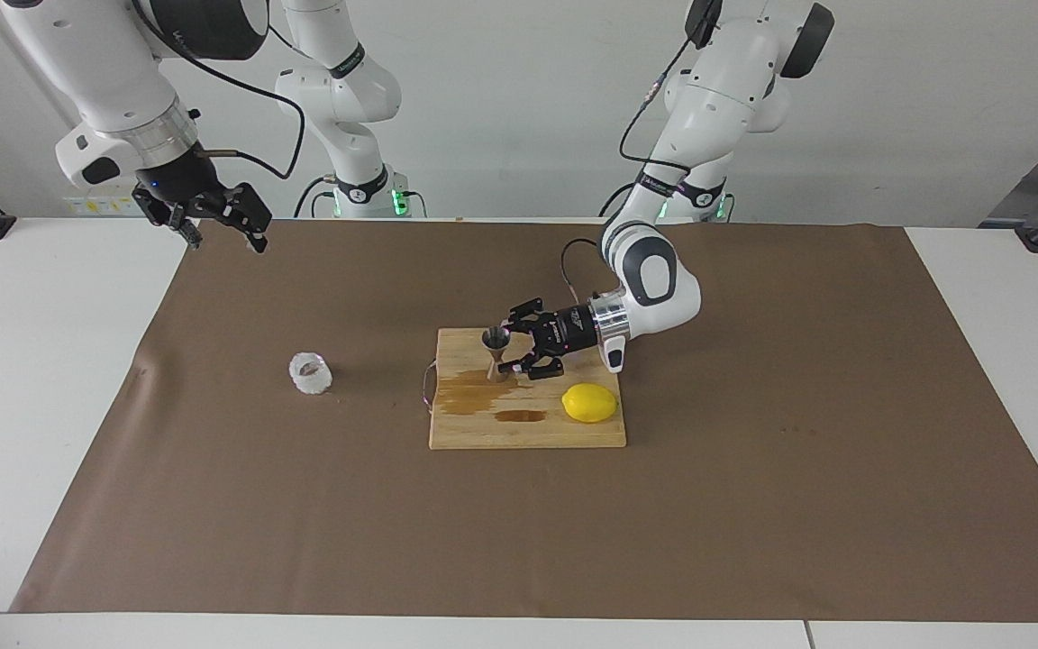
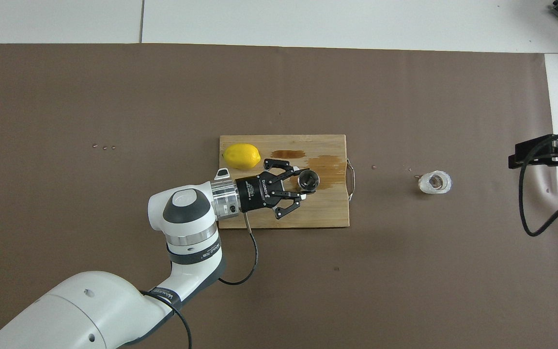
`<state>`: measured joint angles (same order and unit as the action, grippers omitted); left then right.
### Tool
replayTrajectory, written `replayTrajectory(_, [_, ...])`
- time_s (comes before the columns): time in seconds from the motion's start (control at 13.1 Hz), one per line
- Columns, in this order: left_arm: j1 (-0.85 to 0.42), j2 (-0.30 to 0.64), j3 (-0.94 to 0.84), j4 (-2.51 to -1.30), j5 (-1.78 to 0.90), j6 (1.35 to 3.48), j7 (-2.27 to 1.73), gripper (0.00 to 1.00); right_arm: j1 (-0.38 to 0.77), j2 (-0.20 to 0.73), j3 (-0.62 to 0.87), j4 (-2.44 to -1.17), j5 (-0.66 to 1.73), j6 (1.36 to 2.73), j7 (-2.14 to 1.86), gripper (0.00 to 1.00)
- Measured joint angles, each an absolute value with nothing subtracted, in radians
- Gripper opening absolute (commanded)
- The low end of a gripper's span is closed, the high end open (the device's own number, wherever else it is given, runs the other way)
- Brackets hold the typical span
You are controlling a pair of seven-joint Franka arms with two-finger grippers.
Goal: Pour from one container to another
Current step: 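Lower the metal cup onto the board and open the left gripper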
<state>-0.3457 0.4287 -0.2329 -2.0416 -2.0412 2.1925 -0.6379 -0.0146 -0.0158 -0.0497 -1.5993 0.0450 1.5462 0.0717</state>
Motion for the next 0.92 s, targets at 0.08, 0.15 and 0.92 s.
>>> replayTrajectory(0.08, [-0.345, 0.429, -0.231, -2.040, -2.040, 2.192, -0.637, 0.88, -0.015, -0.016, -0.050, -1.599, 0.045, 1.546, 0.072, 1.00])
replayTrajectory(0.15, [-0.345, 0.429, -0.230, -2.038, -2.034, 2.190, -0.634, 0.89, -0.015, -0.016, -0.050, -1.599, 0.045, 1.546, 0.072, 1.00])
replayTrajectory(0.92, [-0.318, 0.406, -0.227, -2.023, -1.944, 2.072, -0.640, 0.99, -0.020, -0.018, -0.052, -1.599, 0.045, 1.524, 0.064, 1.00])
